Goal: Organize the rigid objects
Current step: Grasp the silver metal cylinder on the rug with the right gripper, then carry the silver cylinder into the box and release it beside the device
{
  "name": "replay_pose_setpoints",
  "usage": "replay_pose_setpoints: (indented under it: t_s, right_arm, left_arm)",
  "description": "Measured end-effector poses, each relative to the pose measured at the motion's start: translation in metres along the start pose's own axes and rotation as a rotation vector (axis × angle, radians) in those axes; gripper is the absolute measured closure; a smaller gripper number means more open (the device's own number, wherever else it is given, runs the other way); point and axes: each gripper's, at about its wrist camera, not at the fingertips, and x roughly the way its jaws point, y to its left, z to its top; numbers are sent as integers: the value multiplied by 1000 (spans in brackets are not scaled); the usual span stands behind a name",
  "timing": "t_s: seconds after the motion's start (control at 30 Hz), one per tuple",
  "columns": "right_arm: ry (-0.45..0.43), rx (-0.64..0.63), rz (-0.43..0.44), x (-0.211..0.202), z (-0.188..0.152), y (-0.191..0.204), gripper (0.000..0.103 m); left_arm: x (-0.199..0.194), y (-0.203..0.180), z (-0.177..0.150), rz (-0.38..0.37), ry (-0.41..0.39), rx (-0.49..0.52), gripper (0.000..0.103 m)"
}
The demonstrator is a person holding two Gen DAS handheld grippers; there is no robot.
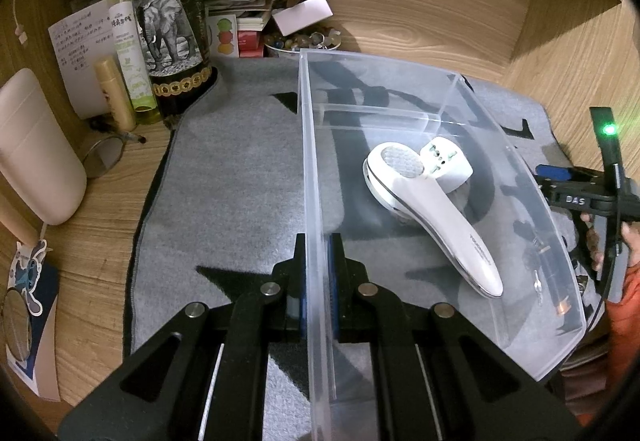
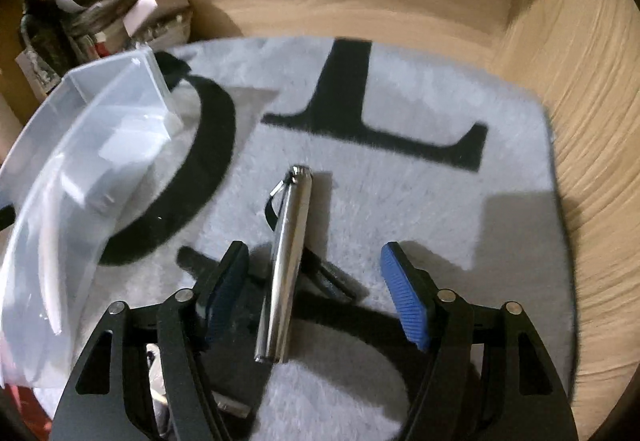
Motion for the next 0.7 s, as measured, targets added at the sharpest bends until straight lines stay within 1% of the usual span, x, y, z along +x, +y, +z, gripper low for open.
replay_pose_setpoints:
  t_s: [0.07, 0.13, 0.17, 0.23, 0.27, 0.3, 0.47, 0.7]
  right_arm:
    - [-14, -15, -10, -2, -1, 3, 45]
    - [-20, -26, -13, -3, -2, 5, 55]
    - [-23, -31, -14, -4, -3, 6, 59]
    - [-26, -38, -5, -6, -3, 7, 78]
    - [-25, -39, -2, -6, -2, 7, 82]
    - [-25, -41, 2, -5, 0, 7, 89]
    - [-33, -35, 21, -9, 0, 9, 89]
    - [-108, -47, 36, -34, 4, 17, 89]
  left_arm:
    - [0, 0, 0, 1, 0, 0, 96]
    - [0, 0, 0, 1, -1, -1, 96]
    - [0, 0, 0, 0, -1, -1, 96]
    - [1, 0, 0, 0, 3, -2, 96]
    - [1, 0, 0, -1, 5, -2, 96]
    - [2, 0, 0, -1, 6, -2, 96]
    - [5, 1, 0, -1, 13, -3, 96]
    - [5, 0, 2, 2, 7, 2, 96]
